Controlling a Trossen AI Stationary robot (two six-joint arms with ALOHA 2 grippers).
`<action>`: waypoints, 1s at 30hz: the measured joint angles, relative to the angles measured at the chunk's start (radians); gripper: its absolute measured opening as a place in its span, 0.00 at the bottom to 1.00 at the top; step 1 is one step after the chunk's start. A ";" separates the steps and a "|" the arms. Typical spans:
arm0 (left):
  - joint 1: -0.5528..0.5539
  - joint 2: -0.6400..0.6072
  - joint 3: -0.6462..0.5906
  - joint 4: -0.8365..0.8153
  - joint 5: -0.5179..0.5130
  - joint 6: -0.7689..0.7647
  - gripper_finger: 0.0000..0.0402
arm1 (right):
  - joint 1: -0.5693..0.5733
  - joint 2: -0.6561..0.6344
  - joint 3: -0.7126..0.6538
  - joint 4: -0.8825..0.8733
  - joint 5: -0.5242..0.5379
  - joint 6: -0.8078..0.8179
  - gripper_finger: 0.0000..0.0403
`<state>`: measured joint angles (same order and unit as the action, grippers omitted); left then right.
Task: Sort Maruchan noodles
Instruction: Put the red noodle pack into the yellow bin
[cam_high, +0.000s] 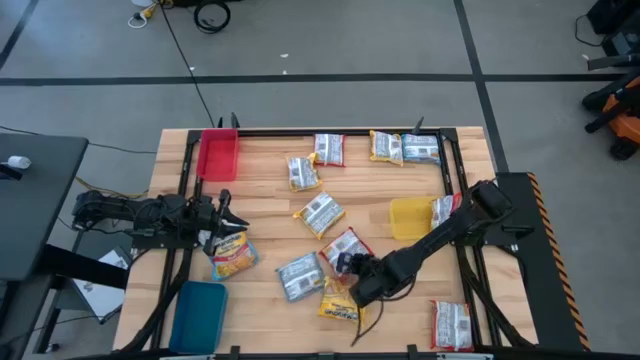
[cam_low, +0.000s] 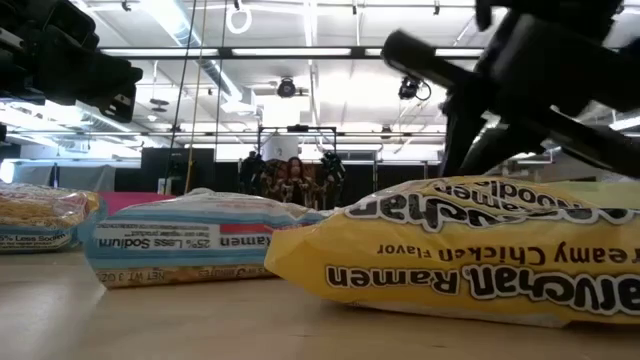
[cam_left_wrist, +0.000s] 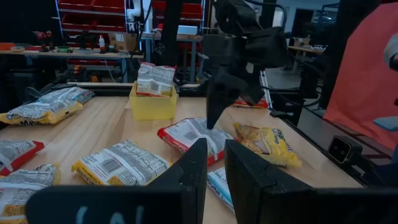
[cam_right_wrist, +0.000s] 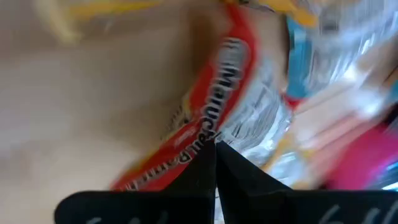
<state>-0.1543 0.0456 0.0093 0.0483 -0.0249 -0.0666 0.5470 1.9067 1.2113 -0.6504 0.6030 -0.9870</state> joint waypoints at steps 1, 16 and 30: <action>0.000 0.000 0.000 0.000 0.000 0.000 0.15 | 0.005 0.004 0.001 0.003 0.011 -0.066 0.02; 0.000 0.000 0.000 0.000 0.000 0.000 0.15 | 0.163 -0.166 0.000 -0.021 0.065 0.843 0.31; 0.000 0.000 0.000 0.000 0.000 0.000 0.15 | 0.172 -0.190 -0.117 0.064 -0.086 3.060 0.50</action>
<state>-0.1542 0.0452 0.0093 0.0484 -0.0247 -0.0662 0.7186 1.7164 1.0939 -0.5861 0.5171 2.0729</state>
